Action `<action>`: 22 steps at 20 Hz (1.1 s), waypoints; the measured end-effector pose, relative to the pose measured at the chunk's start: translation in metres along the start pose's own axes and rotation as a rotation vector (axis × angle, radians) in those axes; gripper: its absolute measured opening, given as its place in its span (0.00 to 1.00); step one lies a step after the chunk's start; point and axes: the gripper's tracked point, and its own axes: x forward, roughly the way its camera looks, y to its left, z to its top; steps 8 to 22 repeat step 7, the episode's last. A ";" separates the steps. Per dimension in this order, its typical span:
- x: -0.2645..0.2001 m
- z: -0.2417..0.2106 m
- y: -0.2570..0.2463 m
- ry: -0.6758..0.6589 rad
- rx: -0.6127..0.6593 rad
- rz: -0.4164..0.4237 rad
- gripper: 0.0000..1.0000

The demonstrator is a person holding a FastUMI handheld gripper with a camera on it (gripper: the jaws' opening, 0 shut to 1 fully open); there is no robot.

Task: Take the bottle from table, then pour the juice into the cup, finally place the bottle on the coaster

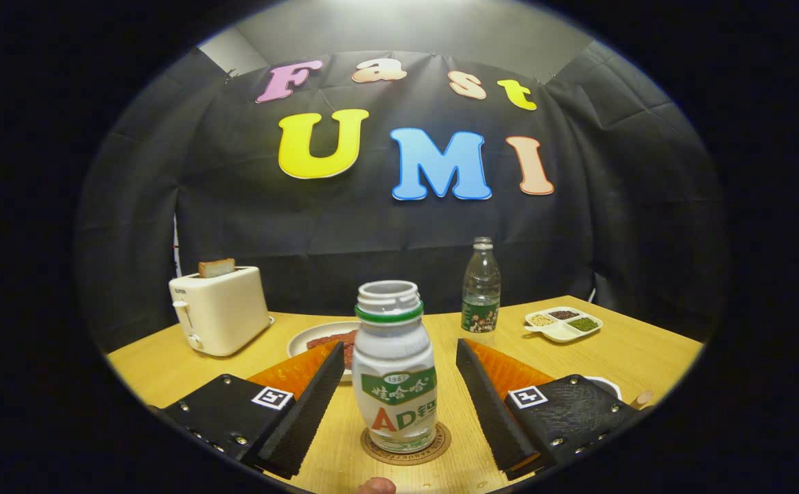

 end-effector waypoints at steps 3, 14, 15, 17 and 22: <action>-0.017 0.038 -0.001 -0.046 -0.051 0.013 0.98; -0.035 0.076 -0.006 -0.043 -0.080 -0.006 0.98; -0.035 0.076 -0.006 -0.043 -0.080 -0.006 0.98; -0.035 0.076 -0.006 -0.043 -0.080 -0.006 0.98; -0.035 0.076 -0.006 -0.043 -0.080 -0.006 0.98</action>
